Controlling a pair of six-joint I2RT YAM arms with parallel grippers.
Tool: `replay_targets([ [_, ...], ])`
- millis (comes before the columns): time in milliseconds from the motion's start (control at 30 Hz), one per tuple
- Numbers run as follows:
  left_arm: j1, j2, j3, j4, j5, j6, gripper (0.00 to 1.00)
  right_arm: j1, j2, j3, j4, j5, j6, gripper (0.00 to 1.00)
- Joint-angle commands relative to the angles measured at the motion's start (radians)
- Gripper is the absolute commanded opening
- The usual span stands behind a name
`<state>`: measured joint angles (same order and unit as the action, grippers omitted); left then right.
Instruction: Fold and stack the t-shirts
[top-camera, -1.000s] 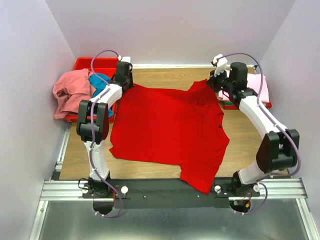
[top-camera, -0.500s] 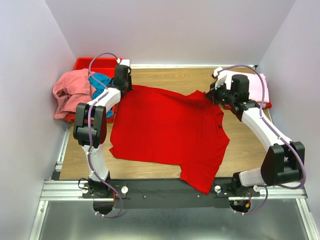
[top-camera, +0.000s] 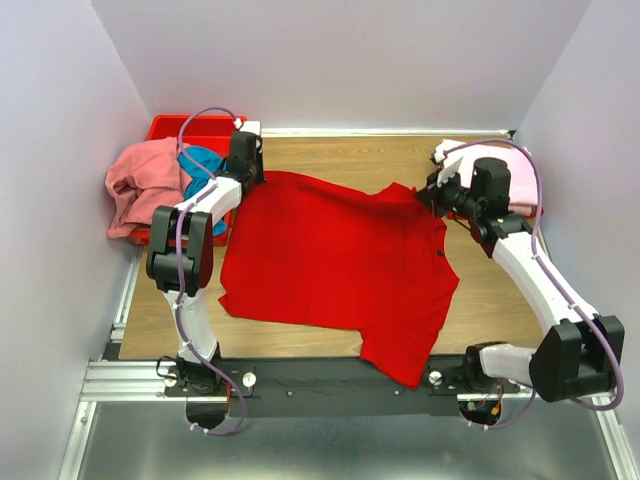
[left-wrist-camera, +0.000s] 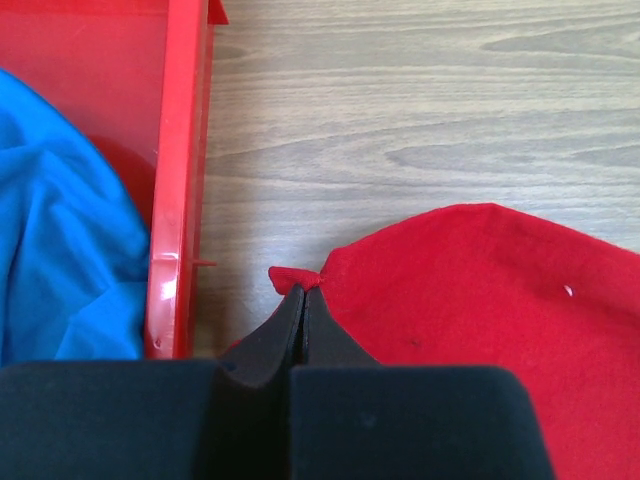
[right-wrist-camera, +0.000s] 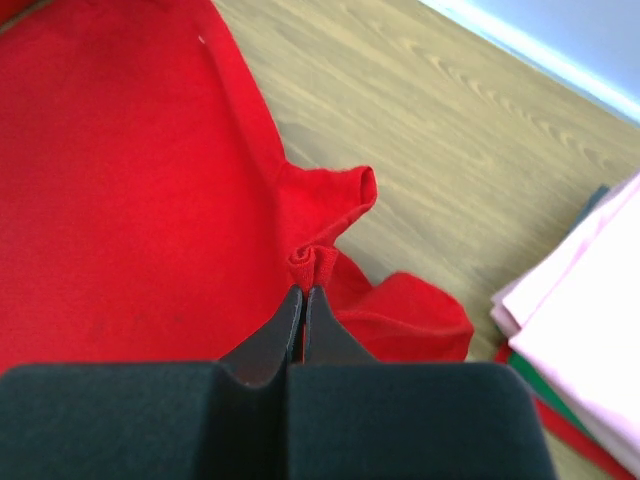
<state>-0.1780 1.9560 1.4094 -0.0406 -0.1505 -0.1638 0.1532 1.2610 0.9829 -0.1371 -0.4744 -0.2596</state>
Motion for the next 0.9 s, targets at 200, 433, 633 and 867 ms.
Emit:
replay_targets([
  [200,0.005,-0.062,-0.050,0.034,-0.080,0.021,0.00,-0.001,-0.112,-0.099,-0.052,0.154,-0.013,0.00],
  [433,0.006,-0.104,-0.099,0.071,-0.095,0.029,0.00,-0.004,-0.163,-0.133,-0.061,0.223,-0.010,0.01],
  [633,0.005,-0.138,-0.130,0.091,-0.113,0.043,0.00,-0.006,-0.207,-0.165,-0.067,0.241,-0.013,0.00],
  [867,0.006,-0.128,-0.135,0.094,-0.118,0.052,0.00,-0.011,-0.245,-0.193,-0.079,0.223,-0.020,0.00],
])
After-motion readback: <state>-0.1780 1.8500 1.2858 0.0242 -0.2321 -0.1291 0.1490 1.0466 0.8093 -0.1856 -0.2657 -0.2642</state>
